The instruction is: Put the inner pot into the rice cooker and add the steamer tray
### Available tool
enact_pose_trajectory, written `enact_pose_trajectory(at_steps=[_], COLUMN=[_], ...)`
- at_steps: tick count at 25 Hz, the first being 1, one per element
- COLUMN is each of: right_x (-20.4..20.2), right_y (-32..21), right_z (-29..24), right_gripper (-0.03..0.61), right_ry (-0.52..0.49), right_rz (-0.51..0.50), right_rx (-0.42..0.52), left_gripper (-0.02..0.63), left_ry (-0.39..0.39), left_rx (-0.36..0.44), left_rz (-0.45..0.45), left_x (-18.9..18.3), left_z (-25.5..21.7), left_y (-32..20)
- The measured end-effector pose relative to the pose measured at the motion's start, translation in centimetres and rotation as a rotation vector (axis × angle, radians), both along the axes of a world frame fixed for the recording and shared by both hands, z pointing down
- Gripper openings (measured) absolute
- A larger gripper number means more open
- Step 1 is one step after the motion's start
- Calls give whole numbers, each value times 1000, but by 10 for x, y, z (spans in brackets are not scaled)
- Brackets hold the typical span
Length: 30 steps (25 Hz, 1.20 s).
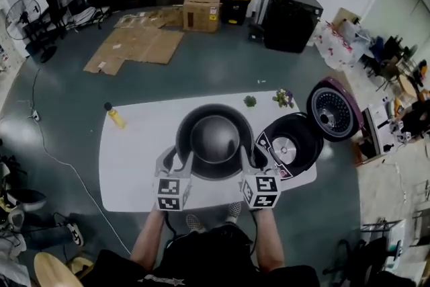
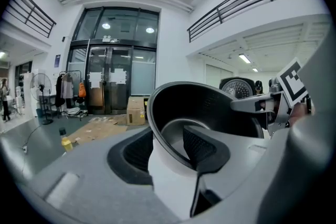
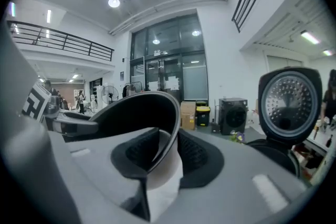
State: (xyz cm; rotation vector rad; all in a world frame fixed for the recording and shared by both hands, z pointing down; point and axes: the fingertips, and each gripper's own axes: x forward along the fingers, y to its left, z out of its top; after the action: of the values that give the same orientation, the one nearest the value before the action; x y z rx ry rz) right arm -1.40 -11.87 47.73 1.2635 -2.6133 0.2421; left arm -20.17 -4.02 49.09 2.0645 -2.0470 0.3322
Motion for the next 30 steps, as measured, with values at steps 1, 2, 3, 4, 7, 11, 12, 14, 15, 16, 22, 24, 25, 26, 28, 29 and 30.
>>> enact_pose_trajectory(at_steps=[1,2,3,4,7,11,12,14,15,16,22,24,25,26,28,29,30], right_x=[12,25,38,50,85,133,145,166,176,186,242,257,264,271,283,289,294], right_y=[-5,-10,-14,-18,-28,-38,-40,-45,-47,-49,-59,-64,-66,-68,-72,-74,-75], right_z=[-2,-5,-7,-9,-14,-22,-25,-30,-32,-33,-31,-29,-27,-24,-16,-11,-5], right_gripper=[114,114,114,114,114,114,110,106,104,101,98,100,100,100,100,100,100], right_ry=[-4,-8,-12,-14,-20,-30,-34,-41,-44,-46,-37,-36,-36,-37,-41,-45,-49], right_rz=[22,45,67,88,150,240,262,307,332,358,491,524,538,552,578,591,605], right_rx=[4,8,11,14,26,46,51,60,65,68,64,57,52,44,25,13,-1], left_gripper=[190,190,190,190,190,190,190,190,190,190,190,190,190,190,190,190,190], left_ry=[-3,-6,-9,-12,-20,-26,-26,-25,-25,-25,-37,-39,-38,-34,-24,-25,-32], left_rx=[6,12,17,21,30,46,50,58,61,63,59,48,42,35,18,7,-5], left_rz=[23,47,69,90,148,236,257,298,320,342,473,507,521,535,565,582,598], left_x=[11,22,33,44,74,120,131,151,161,171,228,244,251,258,272,278,284], left_z=[-3,-6,-9,-11,-16,-24,-26,-30,-31,-32,-32,-29,-27,-24,-15,-11,-7], left_y=[-10,-19,-27,-35,-57,-86,-93,-106,-113,-120,-158,-169,-174,-179,-187,-192,-196])
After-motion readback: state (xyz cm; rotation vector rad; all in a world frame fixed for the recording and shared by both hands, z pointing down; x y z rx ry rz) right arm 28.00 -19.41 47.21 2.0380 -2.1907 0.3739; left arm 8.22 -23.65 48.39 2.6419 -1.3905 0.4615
